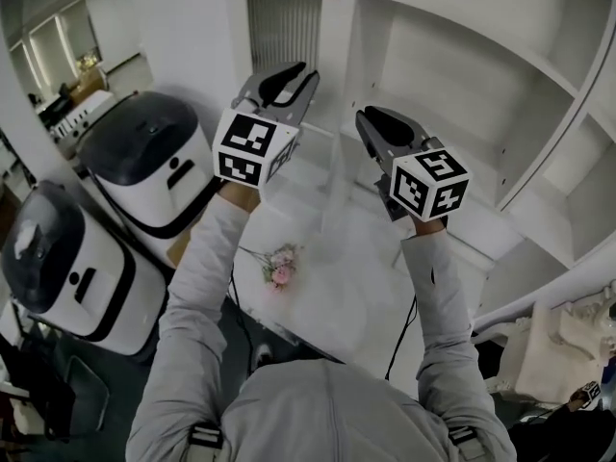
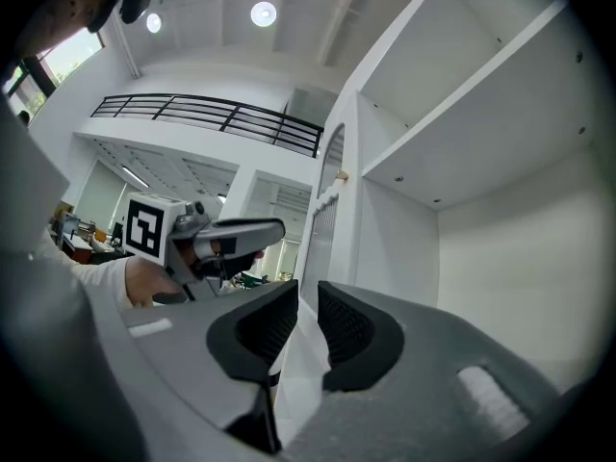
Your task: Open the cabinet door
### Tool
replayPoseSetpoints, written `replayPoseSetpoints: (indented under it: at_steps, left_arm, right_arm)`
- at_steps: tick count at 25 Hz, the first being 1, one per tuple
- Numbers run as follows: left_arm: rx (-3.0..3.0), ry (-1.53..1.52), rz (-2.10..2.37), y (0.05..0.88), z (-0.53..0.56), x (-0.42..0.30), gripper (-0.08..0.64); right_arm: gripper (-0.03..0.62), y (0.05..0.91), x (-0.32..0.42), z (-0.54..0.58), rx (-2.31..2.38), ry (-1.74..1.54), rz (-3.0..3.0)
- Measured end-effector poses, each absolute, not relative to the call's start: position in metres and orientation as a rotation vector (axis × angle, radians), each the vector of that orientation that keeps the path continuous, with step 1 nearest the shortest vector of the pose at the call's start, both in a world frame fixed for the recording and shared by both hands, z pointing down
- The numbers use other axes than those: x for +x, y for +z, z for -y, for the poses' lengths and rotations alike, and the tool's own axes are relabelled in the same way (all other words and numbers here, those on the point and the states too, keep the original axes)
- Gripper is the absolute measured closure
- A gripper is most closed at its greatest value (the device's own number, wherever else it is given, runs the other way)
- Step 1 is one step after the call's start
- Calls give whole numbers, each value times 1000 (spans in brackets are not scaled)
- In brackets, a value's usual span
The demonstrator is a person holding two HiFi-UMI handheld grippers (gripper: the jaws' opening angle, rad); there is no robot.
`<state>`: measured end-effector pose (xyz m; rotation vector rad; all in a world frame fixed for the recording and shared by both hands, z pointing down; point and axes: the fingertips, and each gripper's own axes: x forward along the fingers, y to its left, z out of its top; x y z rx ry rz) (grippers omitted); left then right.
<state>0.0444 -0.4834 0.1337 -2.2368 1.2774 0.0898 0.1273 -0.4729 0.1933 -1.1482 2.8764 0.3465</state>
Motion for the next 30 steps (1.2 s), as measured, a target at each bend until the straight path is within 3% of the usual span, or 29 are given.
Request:
replayPoseSetpoints:
  at_steps: [14,30]
  left_arm:
    - [-2184,415,-1079,10,535,61,419]
    - [-2109,422,-1063,-3,556,69,465]
  right_arm:
    - [460,183,109,519,-1386,280,-2740]
    - [460,171,103,539,-1492,349,-2728]
